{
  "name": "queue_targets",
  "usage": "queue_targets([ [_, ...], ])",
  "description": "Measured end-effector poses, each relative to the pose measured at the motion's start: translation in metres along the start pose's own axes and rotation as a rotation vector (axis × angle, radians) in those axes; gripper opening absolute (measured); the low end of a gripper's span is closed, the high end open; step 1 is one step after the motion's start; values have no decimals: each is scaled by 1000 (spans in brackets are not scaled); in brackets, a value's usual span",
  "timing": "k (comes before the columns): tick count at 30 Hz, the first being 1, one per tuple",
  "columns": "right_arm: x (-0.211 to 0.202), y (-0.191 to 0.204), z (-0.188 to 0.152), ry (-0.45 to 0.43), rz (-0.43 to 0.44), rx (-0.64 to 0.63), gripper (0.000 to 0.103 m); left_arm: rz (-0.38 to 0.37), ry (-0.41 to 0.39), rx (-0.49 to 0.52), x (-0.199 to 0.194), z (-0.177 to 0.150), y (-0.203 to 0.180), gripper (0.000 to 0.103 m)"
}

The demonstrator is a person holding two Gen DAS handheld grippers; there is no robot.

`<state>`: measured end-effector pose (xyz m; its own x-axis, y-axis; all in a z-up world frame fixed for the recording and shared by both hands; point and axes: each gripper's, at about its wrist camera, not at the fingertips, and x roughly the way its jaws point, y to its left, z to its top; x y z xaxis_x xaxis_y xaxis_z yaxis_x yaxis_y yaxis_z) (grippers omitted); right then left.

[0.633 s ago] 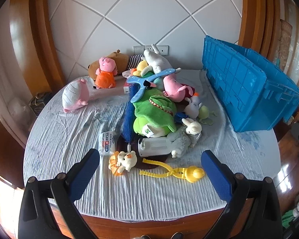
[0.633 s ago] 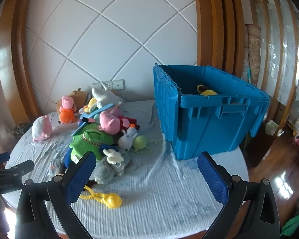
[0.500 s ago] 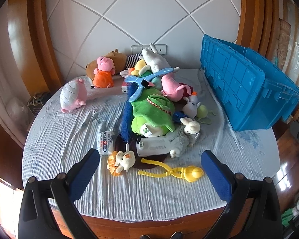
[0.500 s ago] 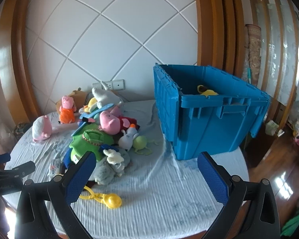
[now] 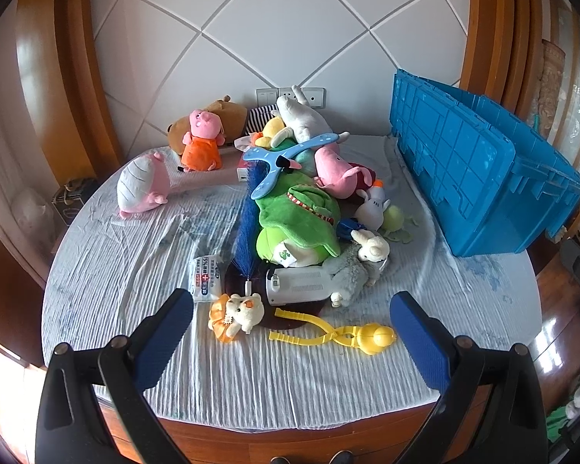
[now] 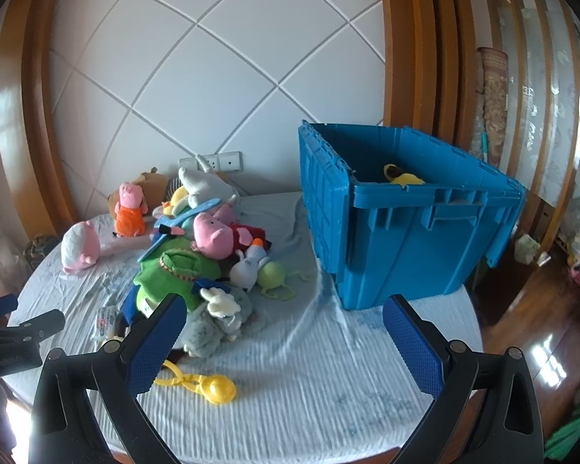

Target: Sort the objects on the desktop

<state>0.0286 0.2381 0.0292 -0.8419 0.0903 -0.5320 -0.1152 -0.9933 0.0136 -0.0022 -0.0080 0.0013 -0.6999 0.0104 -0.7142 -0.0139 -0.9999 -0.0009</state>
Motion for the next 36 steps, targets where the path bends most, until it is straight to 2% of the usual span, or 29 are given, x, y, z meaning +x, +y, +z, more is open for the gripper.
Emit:
queue_targets([
  [36, 3, 1, -1, 24, -1, -12, 103, -3, 14, -4, 1, -6, 0, 103],
])
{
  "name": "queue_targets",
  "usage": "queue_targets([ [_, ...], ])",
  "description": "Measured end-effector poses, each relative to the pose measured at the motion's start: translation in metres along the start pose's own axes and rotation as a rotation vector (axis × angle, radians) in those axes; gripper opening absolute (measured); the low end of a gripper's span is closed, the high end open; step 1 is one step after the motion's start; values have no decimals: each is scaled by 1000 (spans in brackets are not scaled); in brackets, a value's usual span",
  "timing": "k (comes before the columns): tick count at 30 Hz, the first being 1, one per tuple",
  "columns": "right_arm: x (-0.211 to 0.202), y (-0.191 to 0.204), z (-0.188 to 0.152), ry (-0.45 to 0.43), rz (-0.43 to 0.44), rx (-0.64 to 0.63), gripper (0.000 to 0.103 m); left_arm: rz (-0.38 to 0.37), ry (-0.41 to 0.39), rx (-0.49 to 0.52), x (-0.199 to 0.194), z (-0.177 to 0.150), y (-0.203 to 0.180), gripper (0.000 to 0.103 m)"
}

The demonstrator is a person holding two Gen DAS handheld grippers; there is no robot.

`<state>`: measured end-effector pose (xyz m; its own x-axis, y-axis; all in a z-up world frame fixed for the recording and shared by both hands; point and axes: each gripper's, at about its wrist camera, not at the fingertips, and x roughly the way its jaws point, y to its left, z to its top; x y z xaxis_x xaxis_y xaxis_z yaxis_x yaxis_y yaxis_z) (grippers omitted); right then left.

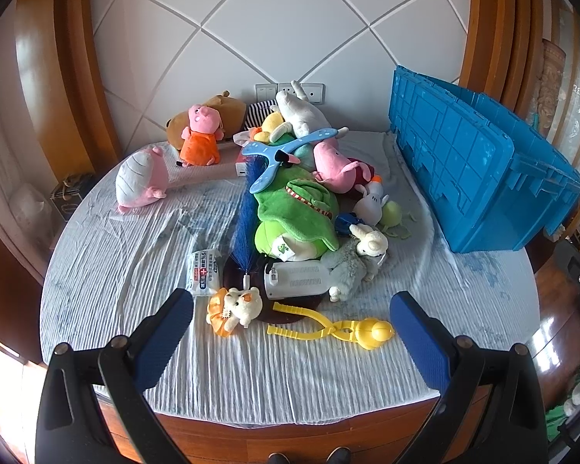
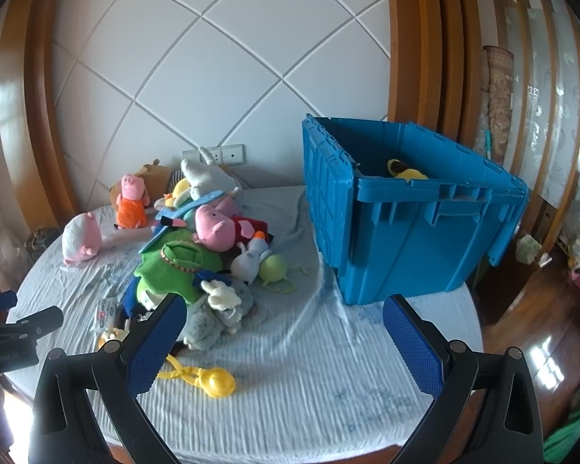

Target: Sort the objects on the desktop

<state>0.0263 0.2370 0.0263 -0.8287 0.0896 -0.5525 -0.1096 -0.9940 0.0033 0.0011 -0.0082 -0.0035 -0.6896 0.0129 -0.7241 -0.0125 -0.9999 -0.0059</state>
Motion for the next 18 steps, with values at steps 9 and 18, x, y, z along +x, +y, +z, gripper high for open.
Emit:
queue_targets([
  [9, 4, 2, 1, 9, 16, -4, 103, 3, 4, -11, 1, 1, 2, 103],
  [18, 20, 12, 0, 13, 157, 0, 103, 90, 104, -98, 46, -28, 55, 103],
])
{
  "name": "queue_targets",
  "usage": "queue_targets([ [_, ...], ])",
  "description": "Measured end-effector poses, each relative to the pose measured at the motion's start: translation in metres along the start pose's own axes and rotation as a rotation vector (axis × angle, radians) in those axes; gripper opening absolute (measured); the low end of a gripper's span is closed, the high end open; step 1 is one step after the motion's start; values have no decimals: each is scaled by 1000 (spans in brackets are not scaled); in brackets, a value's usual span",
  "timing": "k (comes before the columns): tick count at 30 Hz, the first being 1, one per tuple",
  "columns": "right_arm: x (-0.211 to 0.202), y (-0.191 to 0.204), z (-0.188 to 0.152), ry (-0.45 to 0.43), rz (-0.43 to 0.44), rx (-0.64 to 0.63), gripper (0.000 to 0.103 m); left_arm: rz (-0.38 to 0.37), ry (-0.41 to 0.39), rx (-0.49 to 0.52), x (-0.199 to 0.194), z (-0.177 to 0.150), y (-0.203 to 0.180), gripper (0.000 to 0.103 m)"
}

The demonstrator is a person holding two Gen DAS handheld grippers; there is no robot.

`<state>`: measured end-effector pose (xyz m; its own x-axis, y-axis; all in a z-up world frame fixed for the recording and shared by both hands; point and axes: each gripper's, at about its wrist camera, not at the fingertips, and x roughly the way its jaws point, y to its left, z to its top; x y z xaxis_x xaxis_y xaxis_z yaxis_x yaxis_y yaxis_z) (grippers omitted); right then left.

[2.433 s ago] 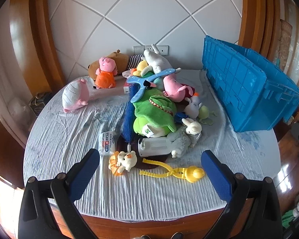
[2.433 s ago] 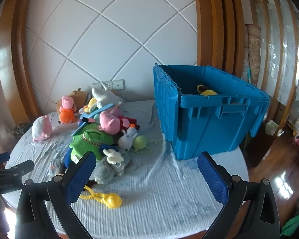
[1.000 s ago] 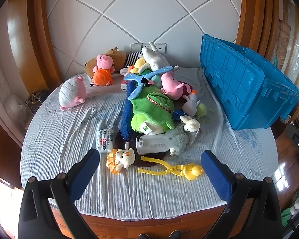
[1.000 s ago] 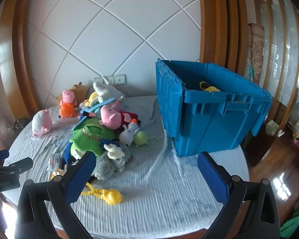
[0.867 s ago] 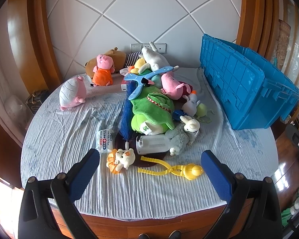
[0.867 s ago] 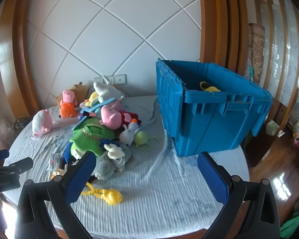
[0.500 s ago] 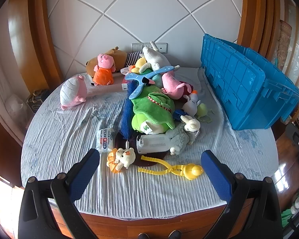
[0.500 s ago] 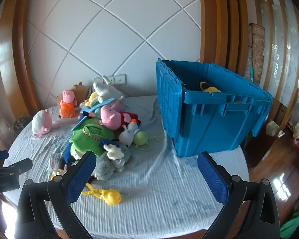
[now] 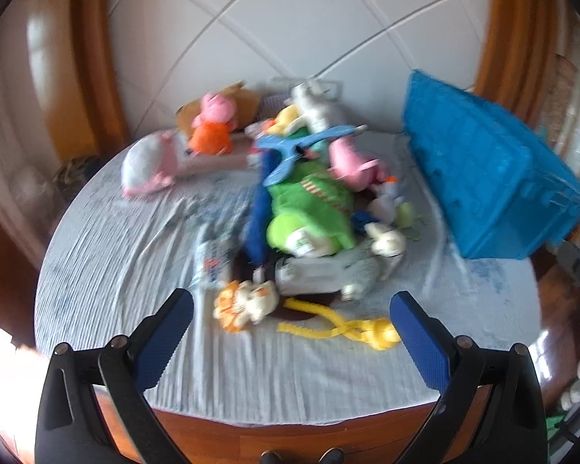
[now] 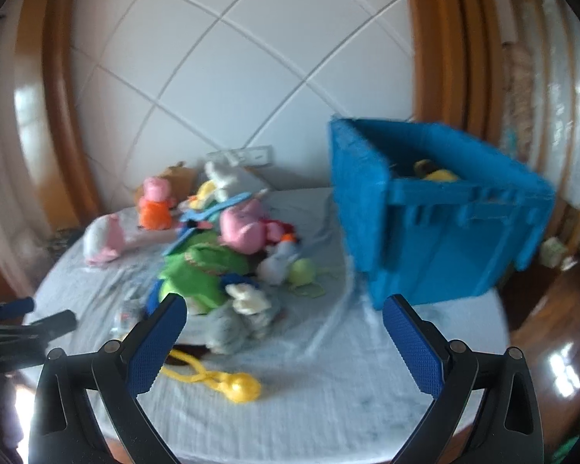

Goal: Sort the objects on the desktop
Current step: 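Move left tool to the cream teddy bear while right tool reaches the yellow snowball scoop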

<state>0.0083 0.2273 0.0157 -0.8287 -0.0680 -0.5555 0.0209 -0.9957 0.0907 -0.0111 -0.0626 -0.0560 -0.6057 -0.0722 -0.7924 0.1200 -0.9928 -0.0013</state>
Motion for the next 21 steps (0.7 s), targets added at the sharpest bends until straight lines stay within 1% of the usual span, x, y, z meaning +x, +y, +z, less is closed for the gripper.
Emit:
queue_targets([
  [3, 28, 7, -10, 48, 56, -16, 103, 30, 35, -30, 18, -6, 17, 103],
  [7, 70, 15, -31, 121, 94, -29, 103, 71, 81, -70, 41, -15, 41, 103],
  [11, 108, 29, -55, 234, 105, -49, 103, 53, 107, -34, 68, -19, 45, 103],
  [14, 123, 35, -67, 277, 83, -48, 103, 36, 126, -2, 89, -21, 48, 102],
  [16, 131, 37, -75, 305, 53, -34, 103, 23, 139, 25, 103, -22, 48, 98],
  [18, 139, 38, -82, 332, 22, -22, 102, 2, 158, 68, 119, -19, 43, 98],
  [20, 146, 38, -90, 355, -7, 0, 95, -25, 176, 99, 132, -17, 38, 97],
  [21, 149, 38, -95, 366, -17, 17, 94, -35, 180, 114, 138, -15, 35, 97],
])
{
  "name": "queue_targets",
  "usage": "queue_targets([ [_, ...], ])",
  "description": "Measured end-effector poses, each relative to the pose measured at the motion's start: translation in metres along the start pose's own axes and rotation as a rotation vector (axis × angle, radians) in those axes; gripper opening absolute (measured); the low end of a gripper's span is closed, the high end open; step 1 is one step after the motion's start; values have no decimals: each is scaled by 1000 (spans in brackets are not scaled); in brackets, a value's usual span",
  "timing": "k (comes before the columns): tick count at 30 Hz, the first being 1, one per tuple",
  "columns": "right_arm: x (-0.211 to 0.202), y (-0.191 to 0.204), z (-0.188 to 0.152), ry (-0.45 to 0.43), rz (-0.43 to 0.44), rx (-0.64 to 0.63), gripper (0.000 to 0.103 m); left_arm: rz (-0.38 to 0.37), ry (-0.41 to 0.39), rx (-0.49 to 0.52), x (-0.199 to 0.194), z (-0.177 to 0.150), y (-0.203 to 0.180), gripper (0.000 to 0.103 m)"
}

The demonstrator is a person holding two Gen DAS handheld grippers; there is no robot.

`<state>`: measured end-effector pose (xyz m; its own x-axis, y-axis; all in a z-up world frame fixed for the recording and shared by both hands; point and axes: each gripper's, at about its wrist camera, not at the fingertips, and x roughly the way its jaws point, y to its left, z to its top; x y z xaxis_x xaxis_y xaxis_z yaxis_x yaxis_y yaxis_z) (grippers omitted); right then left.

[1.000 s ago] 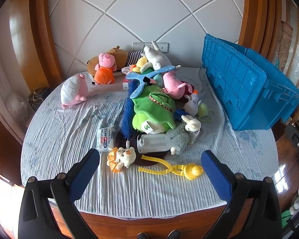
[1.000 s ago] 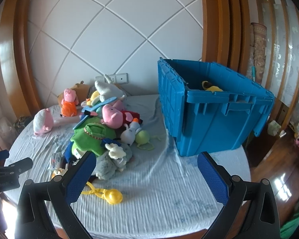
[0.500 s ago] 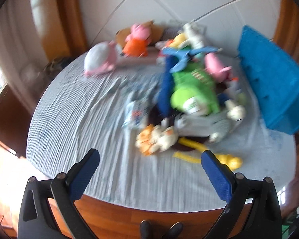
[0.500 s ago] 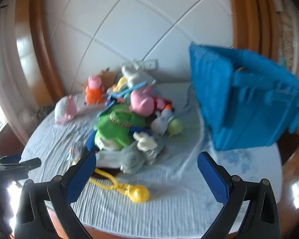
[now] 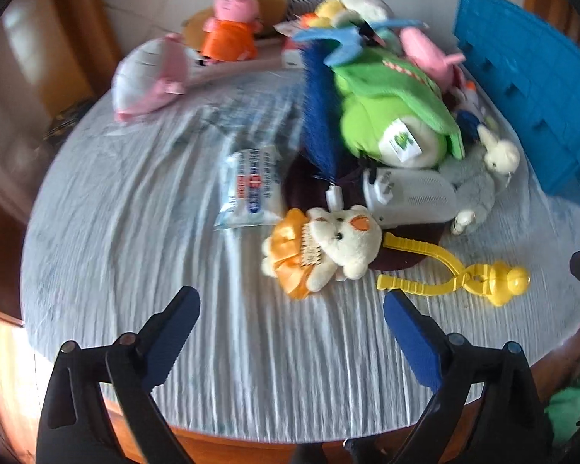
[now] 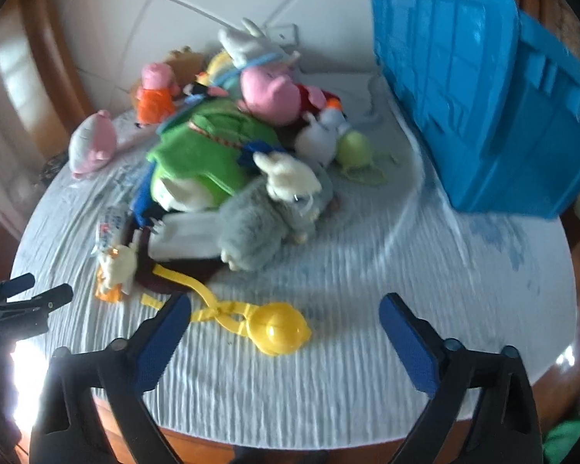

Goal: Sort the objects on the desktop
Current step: 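Move left tool to the cream teddy bear while right tool reaches the yellow snowball scoop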

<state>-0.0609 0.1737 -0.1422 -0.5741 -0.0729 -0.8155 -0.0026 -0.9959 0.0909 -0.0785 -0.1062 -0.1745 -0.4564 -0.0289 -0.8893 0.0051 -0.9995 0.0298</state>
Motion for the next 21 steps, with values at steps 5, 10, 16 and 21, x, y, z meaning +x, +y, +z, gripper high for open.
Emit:
queue_targets([
  [5, 15, -6, -15, 40, -43, 74, 88, -32, 7, 61, 20, 13, -11, 97],
  [10, 33, -8, -26, 79, -63, 115, 89, -29, 22, 76, 37, 18, -14, 97],
  [16, 60, -7, -34, 129, -68, 123, 96, -20, 46, 75, 59, 19, -18, 97],
  [21, 72, -7, -35, 143, -65, 137, 96, -25, 66, 79, 75, 22, -21, 97],
])
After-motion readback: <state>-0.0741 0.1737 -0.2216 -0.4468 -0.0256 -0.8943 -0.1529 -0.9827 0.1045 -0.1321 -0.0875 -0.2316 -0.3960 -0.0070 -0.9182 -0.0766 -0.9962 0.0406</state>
